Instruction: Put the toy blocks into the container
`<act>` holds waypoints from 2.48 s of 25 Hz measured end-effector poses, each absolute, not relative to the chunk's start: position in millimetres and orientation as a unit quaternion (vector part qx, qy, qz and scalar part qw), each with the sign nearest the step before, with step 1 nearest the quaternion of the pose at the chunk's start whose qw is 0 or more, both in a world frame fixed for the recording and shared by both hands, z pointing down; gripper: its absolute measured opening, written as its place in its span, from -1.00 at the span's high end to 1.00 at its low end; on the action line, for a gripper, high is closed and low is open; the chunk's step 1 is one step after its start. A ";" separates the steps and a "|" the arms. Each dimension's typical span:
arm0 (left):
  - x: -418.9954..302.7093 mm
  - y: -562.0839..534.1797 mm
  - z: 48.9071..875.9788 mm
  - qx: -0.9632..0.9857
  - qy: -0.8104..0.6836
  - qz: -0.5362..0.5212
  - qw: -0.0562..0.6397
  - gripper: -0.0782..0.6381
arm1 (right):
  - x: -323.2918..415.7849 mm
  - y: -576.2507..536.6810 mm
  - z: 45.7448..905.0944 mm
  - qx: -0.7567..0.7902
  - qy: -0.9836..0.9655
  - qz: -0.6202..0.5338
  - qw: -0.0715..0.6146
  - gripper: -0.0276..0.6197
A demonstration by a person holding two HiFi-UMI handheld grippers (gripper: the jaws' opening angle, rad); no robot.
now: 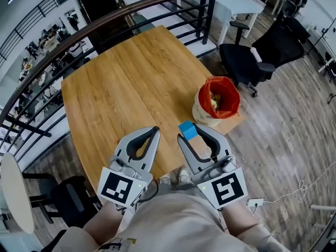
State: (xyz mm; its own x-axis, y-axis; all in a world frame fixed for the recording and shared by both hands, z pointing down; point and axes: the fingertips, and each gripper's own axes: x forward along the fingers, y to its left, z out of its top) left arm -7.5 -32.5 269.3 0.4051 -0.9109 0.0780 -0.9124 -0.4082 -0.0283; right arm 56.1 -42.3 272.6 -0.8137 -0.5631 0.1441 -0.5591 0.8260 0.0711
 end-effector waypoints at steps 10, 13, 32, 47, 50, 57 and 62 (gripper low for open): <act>26.7 -54.6 260.1 0.860 -0.508 0.047 0.011 0.75 | 84.5 -59.2 260.2 0.334 -0.939 -0.021 0.077 0.44; 35.3 -64.8 258.6 0.864 -0.500 0.052 0.002 0.75 | 93.7 -66.0 258.7 0.347 -0.934 -0.021 0.079 0.44; 69.1 -143.5 281.0 0.878 -0.476 0.057 0.000 0.75 | 134.2 -145.6 279.9 0.418 -0.905 -0.005 0.081 0.44; 91.5 -213.4 358.8 0.895 -0.431 0.108 0.034 0.75 | 171.9 -232.6 361.0 0.477 -0.865 0.039 0.151 0.44; 94.8 -218.8 375.6 0.896 -0.426 0.121 0.046 0.75 | 177.0 -241.4 377.3 0.484 -0.858 0.046 0.166 0.44; 99.4 -227.3 412.3 0.896 -0.413 0.143 0.083 0.75 | 177.9 -253.9 417.2 0.480 -0.850 0.075 0.202 0.44; 104.2 -228.0 431.0 0.897 -0.403 0.156 0.097 0.75 | 181.8 -260.7 442.7 0.479 -0.842 0.091 0.232 0.44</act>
State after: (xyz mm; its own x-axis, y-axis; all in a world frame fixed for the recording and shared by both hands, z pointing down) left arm 104.2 -228.0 431.0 0.6266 -0.6921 0.3582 -0.7528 -0.6565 0.0484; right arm 181.8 -260.7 442.7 -0.4330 -0.7642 0.4780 -0.8487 0.5243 0.0696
